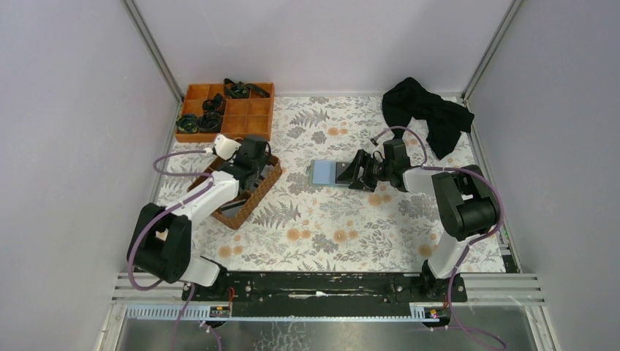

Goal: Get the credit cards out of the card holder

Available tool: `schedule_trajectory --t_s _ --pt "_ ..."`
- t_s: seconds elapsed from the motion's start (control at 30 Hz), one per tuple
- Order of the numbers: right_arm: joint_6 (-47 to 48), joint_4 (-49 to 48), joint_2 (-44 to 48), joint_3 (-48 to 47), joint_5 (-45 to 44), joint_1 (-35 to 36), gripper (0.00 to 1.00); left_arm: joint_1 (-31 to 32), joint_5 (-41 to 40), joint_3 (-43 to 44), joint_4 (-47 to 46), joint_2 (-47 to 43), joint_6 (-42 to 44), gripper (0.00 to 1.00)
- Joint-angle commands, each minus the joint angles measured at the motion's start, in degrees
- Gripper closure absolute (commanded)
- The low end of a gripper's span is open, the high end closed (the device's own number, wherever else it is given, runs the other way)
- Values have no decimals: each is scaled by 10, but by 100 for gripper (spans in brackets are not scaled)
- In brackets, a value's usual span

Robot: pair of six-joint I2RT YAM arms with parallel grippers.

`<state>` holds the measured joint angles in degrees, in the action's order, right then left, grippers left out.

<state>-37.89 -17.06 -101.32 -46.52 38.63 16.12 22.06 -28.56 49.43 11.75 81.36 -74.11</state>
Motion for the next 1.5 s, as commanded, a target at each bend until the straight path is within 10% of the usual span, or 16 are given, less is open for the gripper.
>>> schedule_trajectory --t_s 0.0,0.53,0.7,1.07,1.2,1.47 --pt "-9 -22 -5 -7 19 1 24 -5 -33 32 85 43 -36 100" --pt "-10 -26 -14 -8 28 2 25 -6 -42 33 75 81 -60 99" --pt "-11 -28 -17 -9 30 1 25 -5 -35 31 60 75 -52 68" --pt "-11 -29 -24 -12 38 6 25 22 -108 35 76 10 -23 44" --pt "-12 -34 -18 -10 37 8 24 47 -149 61 91 -3 38 31" --pt "-12 -51 21 7 9 8 25 126 -106 142 30 38 262 37"
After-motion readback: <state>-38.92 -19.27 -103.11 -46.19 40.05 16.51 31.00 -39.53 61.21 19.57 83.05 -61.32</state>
